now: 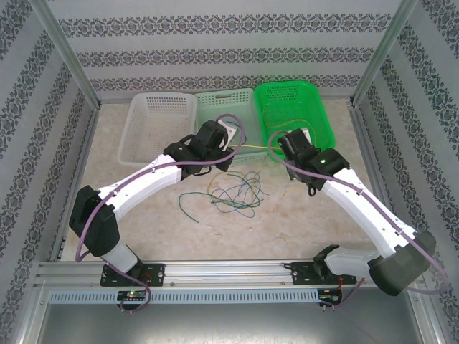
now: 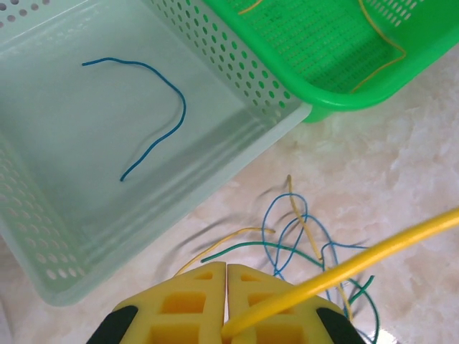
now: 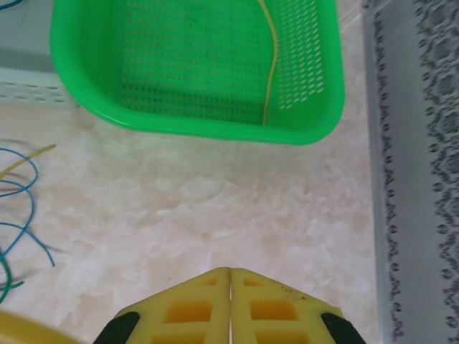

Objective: Untangle the cables

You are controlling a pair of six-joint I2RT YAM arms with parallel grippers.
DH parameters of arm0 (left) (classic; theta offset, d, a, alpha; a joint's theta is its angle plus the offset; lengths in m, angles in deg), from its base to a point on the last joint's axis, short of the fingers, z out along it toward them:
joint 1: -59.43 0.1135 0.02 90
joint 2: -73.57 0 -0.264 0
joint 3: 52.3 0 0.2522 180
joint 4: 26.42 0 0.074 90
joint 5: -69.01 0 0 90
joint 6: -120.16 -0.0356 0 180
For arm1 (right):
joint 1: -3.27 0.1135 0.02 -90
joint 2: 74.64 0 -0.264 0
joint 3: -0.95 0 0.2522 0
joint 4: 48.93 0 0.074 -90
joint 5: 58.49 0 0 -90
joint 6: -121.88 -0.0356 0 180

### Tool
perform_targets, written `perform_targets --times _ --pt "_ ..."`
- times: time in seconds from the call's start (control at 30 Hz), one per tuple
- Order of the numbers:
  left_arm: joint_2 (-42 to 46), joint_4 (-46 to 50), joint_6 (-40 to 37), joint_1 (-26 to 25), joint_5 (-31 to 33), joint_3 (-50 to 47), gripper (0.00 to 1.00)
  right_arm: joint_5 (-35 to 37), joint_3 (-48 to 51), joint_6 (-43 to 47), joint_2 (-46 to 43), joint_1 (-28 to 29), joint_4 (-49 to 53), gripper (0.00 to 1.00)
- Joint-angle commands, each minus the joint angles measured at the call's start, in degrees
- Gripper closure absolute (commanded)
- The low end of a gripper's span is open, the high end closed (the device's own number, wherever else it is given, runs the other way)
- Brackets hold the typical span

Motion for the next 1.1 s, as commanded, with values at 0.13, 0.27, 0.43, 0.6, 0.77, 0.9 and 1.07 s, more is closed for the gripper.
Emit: perform_targets --times 0.13,0.27,0.43,0.6,0.77,0.9,1.07 --pt "-2.08 6.44 -7.91 0.86 9.64 7.70 0.94 -10.85 -8.20 8.69 4.44 -4.96 3.28 1.00" --pt "-2.20 6.46 -7.70 0.86 13.11 9.03 0.56 -13.14 -9.34 9.78 6.39 -4.91 5.05 1.00" --pt "1.17 2.86 -2.66 0.86 16.30 5.66 0.00 -21.38 -12.77 6.77 9.70 -8.14 4.39 1.00" --pt "8.58 -2.51 0.70 0.85 20.30 -1.61 0.00 -32.13 -21.00 1.64 15.58 -14.58 3.47 1.00" --pt "14.19 -4.23 0.74 1.03 24.89 -6.86 0.00 -39.63 -29.71 -2.77 22.54 -20.32 2.08 1.00" --pt "15.33 -2.69 1.42 1.36 25.05 -8.84 0.00 -41.74 -35.66 -5.30 28.45 -23.63 1.59 1.00" --pt "16.21 -0.93 2.65 1.45 25.37 -10.78 0.01 -44.01 -41.53 -8.16 35.63 -26.89 0.05 1.00"
